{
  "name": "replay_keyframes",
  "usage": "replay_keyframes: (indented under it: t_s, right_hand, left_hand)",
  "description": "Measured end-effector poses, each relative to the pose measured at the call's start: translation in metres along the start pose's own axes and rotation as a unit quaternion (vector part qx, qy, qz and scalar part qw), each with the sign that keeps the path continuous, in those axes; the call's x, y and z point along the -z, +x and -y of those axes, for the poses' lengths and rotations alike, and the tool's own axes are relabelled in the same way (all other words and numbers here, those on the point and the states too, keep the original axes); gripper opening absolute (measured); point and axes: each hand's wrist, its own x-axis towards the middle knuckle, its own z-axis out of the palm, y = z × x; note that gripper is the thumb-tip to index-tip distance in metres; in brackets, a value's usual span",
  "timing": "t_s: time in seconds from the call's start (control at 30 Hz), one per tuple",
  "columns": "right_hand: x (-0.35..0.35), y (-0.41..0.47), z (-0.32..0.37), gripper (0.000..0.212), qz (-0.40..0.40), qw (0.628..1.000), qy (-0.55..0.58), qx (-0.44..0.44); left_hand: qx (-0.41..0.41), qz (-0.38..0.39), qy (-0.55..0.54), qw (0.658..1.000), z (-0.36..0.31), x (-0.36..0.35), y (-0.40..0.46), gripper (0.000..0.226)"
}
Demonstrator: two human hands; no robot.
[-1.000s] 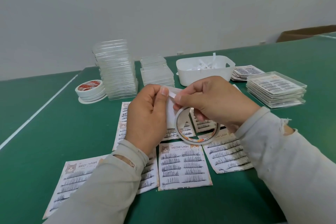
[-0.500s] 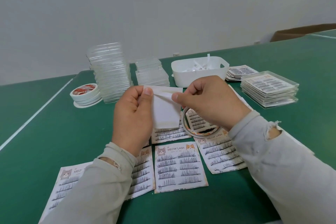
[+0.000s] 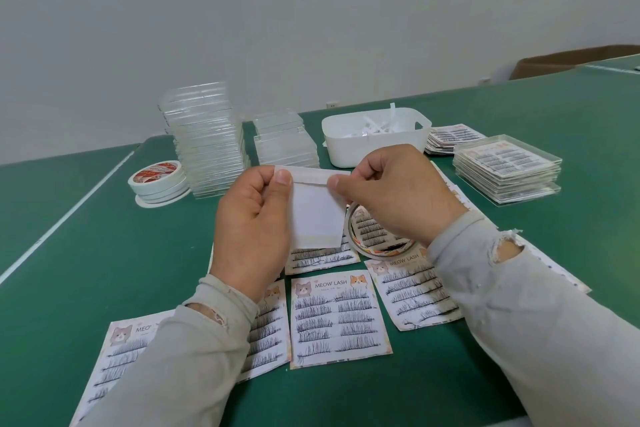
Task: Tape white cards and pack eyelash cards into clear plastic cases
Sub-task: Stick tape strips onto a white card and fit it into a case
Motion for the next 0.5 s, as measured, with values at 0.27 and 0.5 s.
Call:
replay_keyframes:
  t_s: [0.27, 0.5]
  right_hand:
    - [0.0022, 0.0016, -0.003, 0.036, -0.015, 0.999, 0.031, -0.013]
    - [0.0045, 0.0038, -0.0024, 0.02, 0.011, 0.996, 0.083, -0.018]
  left_hand:
    - [-0.013, 0.019, -0.02, 1.0, -0.0024, -0.0004, -0.004, 0.021]
    - [-0.026, 0.004, -0.035, 0.999, -0.0022, -0.0022, -0.0035, 0.022]
